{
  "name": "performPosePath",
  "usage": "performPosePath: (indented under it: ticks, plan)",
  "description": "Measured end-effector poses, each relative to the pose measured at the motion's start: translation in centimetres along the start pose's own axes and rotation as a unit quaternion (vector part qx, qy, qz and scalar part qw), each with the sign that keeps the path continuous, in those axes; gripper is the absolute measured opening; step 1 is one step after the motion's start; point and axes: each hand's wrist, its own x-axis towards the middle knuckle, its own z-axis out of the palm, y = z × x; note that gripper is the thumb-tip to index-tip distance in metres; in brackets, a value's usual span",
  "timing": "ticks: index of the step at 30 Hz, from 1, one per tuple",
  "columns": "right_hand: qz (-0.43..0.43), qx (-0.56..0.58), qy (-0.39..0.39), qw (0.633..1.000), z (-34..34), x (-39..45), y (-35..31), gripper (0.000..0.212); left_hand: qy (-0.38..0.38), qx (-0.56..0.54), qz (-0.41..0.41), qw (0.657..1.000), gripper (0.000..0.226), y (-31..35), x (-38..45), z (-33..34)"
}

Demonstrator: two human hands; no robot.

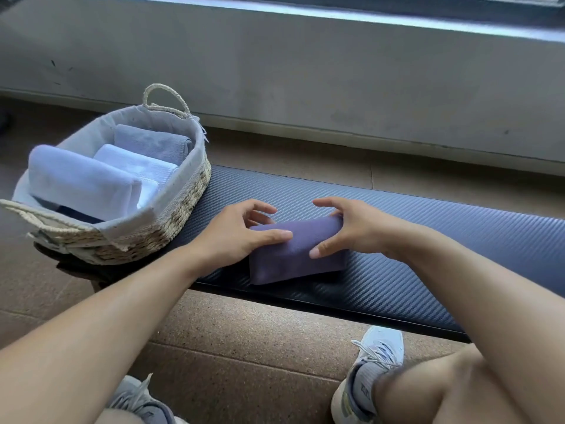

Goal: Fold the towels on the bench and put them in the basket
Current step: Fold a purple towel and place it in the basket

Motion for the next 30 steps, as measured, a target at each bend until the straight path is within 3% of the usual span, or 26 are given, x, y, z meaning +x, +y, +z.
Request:
performPosePath:
  ticks: [5, 9, 12, 15, 17, 20, 23, 30]
  plan:
    - [-0.037, -0.063, 0.004, 0.997, 0.1, 0.4, -0.3, 0.064, -0.058, 0.124, 0.026, 0.990, 0.080, -0.1, 0.1, -0.1]
    - [-0.051, -0.065, 0.010, 0.997, -0.1, 0.7, 0.0, 0.044, -0.028, 0.173, 0.059, 0.983, 0.060, -0.5, 0.3, 0.3]
    - [-0.060, -0.028, 0.012, 0.998, -0.1, 0.7, 0.1, 0.038, -0.034, 0.085, 0.035, 0.995, 0.038, -0.2, 0.4, 0.0]
    - [-0.034, 0.086, 0.031, 0.995, 0.1, 0.7, 0.2, 0.053, -0.055, -0.090, -0.027, 0.994, 0.033, 0.0, 0.2, 0.1]
    - [-0.014, 0.168, 0.028, 0.985, 0.1, 0.7, 0.1, 0.069, -0.037, -0.198, -0.081, 0.976, 0.038, 0.5, 0.2, 0.5]
    - [0.006, 0.248, -0.026, 0.968, -0.1, 0.4, -0.3, 0.072, -0.024, -0.298, -0.182, 0.937, 0.032, 1.5, 0.0, 0.7]
    - [0.039, 0.286, -0.079, 0.954, 0.0, 0.1, -0.6, 0.077, -0.028, -0.316, -0.245, 0.916, 0.036, 1.8, -0.4, 0.7]
    - [0.047, 0.289, -0.150, 0.944, -0.6, -0.9, -1.3, 0.059, 0.011, -0.316, -0.242, 0.917, 0.059, 1.4, -0.6, 1.0]
